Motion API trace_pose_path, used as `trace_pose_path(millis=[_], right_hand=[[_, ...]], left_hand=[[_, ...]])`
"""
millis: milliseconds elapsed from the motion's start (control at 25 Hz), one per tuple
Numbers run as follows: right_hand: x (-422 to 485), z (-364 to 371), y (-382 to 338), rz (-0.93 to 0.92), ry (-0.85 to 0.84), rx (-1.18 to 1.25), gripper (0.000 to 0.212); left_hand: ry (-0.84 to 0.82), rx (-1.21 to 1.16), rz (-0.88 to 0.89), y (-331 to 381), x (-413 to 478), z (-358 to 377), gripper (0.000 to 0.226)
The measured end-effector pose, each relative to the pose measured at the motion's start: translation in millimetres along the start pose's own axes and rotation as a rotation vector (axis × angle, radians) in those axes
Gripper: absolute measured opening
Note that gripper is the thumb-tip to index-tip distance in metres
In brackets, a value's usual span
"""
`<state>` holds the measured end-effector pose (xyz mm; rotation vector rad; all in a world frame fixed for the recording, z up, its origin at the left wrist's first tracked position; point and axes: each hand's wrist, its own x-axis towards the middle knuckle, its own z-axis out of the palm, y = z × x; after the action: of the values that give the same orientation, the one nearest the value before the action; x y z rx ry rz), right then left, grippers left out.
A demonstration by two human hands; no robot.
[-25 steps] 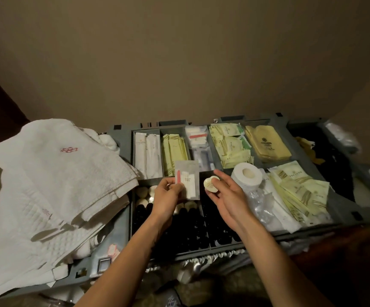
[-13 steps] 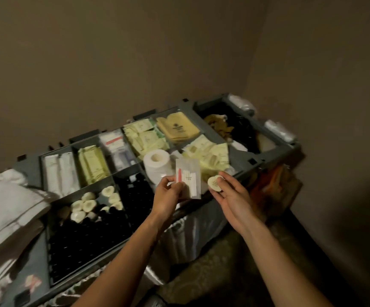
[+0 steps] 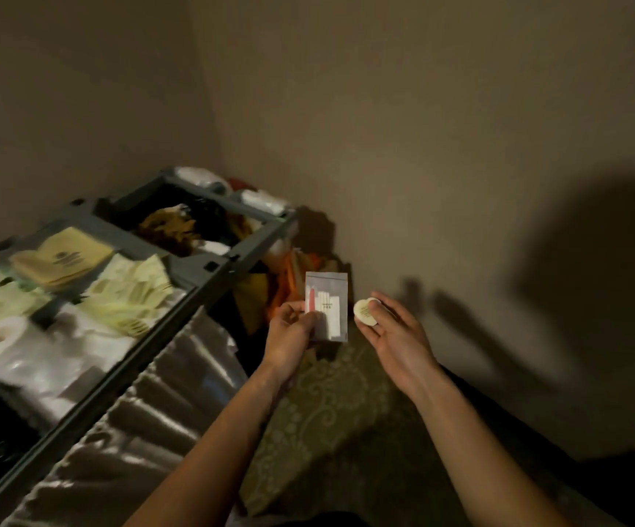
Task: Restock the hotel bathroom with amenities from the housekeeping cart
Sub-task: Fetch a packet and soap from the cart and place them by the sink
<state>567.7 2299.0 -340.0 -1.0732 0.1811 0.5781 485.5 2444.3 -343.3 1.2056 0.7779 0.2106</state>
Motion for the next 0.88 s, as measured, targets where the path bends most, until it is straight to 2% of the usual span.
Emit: trace_pose_path(millis=[200,320,400,480,640,760,880], right_hand=[[-8.5,-88.8,-39.1,-0.13,0.202,0.159,0.021],[-19.9,-141.4,-61.3,-0.22,0.335,0.146,0.024],[-27.4,-173.9,-75.7,-0.23,0.412,0.131,0.025],[-32.3,-201.0,-86.4,-0.23,0.465,0.212,0.021],[-36.4,-260.4,-122.1,-0.315,0.66,0.417,0.015],[-43.5,-299.5,-149.0,-0.405,0.819,0.463,0.015],[-58.5,-331.2,-162.0,-0.487,0.967,0.451,0.015]], left_hand=[[-0.19,0.111,-0.052,-15.5,-1.9,103.5,0.017],[-0.312,0.197,-0.064,-30.2,0.6,166.2,0.012],[-0.391,0.24,-0.073,-42.7,2.4,205.9,0.006],[-0.476,0.275,-0.101,-54.8,4.6,239.8,0.01],[-0.701,0.369,-0.218,-73.3,11.1,332.7,0.02],[-0.84,0.432,-0.318,-87.1,15.4,402.8,0.025],[-1.01,0.528,-0.327,-101.1,8.3,458.2,0.016]])
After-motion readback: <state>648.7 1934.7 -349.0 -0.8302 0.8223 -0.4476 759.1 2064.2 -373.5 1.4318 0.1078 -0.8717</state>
